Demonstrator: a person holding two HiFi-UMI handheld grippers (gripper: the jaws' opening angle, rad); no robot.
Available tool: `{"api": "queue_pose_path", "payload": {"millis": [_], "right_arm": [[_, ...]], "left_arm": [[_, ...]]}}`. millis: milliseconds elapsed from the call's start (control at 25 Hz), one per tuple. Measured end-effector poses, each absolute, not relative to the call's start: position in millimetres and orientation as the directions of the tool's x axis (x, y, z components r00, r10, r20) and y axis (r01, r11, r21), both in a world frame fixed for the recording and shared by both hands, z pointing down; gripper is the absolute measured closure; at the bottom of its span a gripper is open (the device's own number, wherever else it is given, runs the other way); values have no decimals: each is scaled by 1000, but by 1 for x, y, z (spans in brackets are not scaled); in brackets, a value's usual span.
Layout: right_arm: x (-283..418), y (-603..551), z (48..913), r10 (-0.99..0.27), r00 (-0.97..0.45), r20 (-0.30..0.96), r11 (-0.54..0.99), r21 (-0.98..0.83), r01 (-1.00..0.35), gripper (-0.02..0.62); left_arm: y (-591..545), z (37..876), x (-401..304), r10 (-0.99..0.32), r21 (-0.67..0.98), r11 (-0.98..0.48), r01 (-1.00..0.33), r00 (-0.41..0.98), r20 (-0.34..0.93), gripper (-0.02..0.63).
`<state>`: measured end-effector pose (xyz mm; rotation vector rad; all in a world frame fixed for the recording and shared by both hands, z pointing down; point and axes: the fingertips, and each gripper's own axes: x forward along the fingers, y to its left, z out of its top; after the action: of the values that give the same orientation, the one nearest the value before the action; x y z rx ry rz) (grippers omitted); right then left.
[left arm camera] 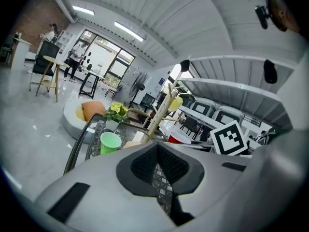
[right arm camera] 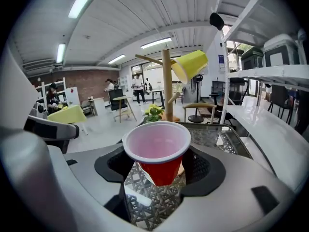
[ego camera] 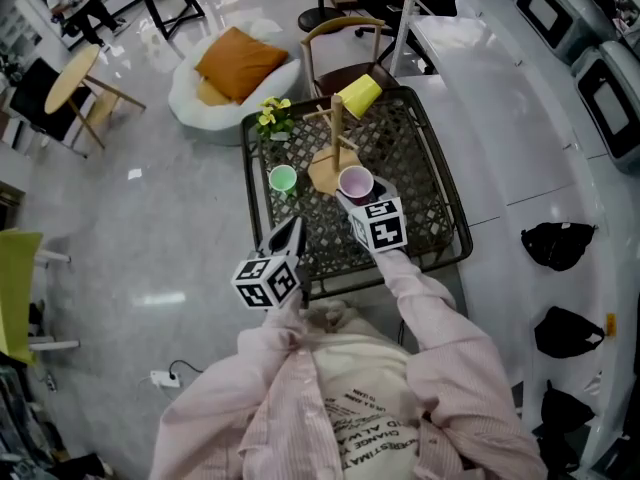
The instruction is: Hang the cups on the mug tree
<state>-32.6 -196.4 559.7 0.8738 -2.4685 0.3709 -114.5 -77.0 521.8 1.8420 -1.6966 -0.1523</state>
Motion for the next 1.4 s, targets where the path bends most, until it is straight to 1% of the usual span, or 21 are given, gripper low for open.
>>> {"api": "queue_pose_path", "payload": {"millis": [240, 560, 760, 1120, 1400], "right_arm": [[-28, -213, 562, -546, -615, 569, 725, -47, -688, 295], [-26, -228, 554, -582, -522, 623, 680, 22, -733, 295], [-27, -241, 544, -627, -459, 629, 664, 124, -737, 295], [-27, -250, 531, -664, -356, 657, 661, 293, -691, 295], [-31, -253, 523, -693, -288, 661, 661, 425, -618, 295]], "left_arm": [[-91, 514, -119, -931, 505, -27, -862, 206, 303, 609], [-112, 505, -130, -905, 501, -121, -857, 302, 298, 609], [-126, 502, -134, -887, 505, -178, -845, 360, 288, 609], [-142, 501, -133, -857, 515, -255, -818, 439, 272, 609], [-149, 498, -135, -843, 520, -291, -803, 472, 258, 609]]}}
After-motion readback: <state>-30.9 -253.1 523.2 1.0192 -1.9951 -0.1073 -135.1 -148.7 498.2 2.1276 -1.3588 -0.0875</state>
